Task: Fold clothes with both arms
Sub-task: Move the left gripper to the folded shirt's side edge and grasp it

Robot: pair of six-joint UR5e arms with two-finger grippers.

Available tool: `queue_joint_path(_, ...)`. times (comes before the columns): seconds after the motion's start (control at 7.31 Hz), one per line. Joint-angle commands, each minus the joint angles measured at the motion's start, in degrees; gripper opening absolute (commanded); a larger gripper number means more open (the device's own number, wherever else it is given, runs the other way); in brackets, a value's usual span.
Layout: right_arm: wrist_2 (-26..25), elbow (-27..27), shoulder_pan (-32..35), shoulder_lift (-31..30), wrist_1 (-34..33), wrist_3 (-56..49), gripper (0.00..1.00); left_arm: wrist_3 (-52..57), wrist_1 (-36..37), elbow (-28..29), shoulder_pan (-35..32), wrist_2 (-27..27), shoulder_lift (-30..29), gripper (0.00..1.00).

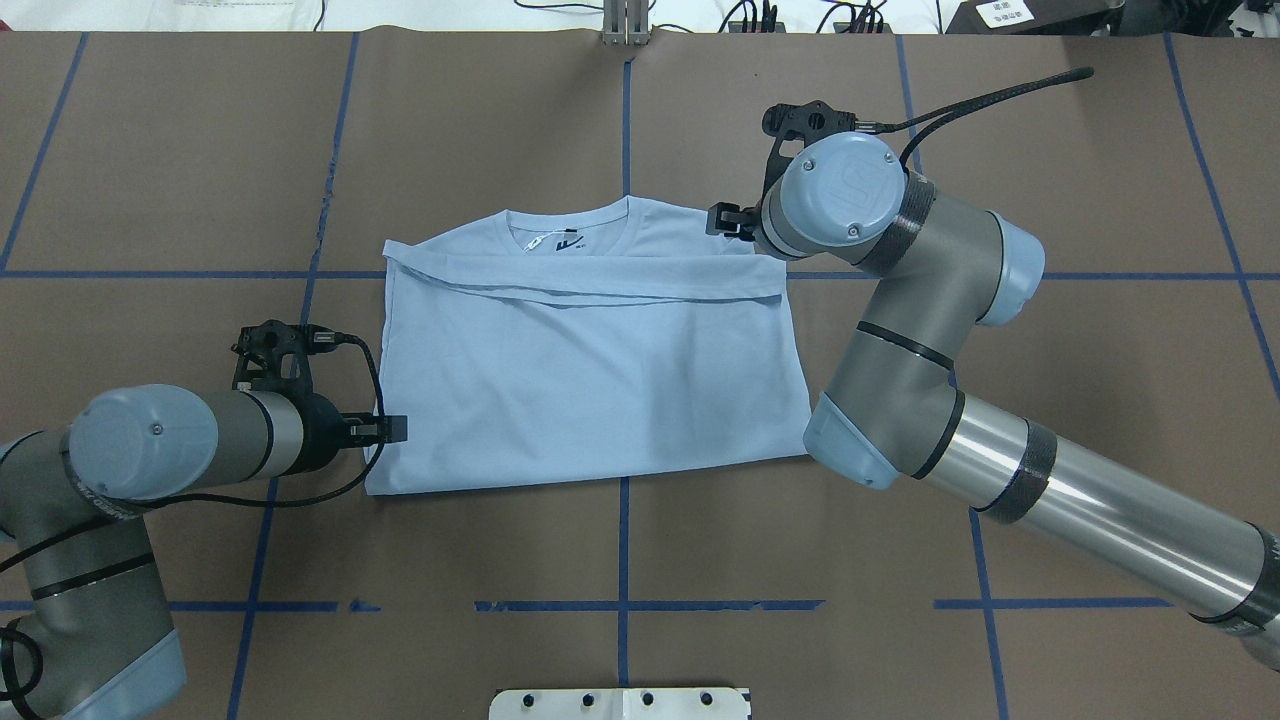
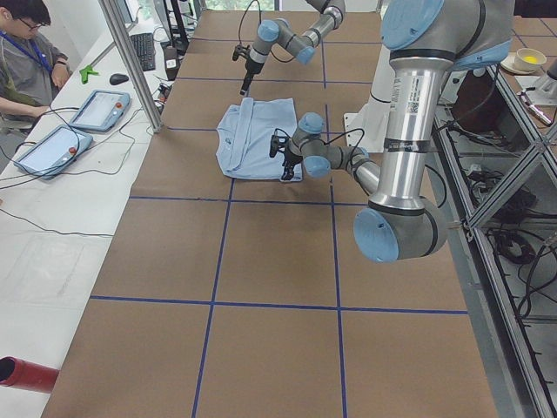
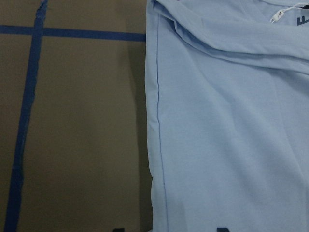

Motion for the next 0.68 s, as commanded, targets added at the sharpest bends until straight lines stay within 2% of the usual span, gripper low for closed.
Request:
queue_joint_path(0.0, 0.0, 0.0, 0.0, 0.0, 0.1, -0.1, 1.00, -2.2, 0.0, 0.0, 2.4, 0.7, 0.1, 0.65)
queue_joint_path(0.27, 0.0, 0.0, -0.1, -0.1, 0.1, -0.1, 1.00, -3.3, 0.0, 0.0, 3.5, 1.5, 0.2, 0.49)
queue_joint_path(0.55, 0.0, 0.0, -0.1, -0.2, 0.1, 0.0, 1.00, -3.2, 0.1, 0.0, 3.7, 1.5, 0.2, 0.09)
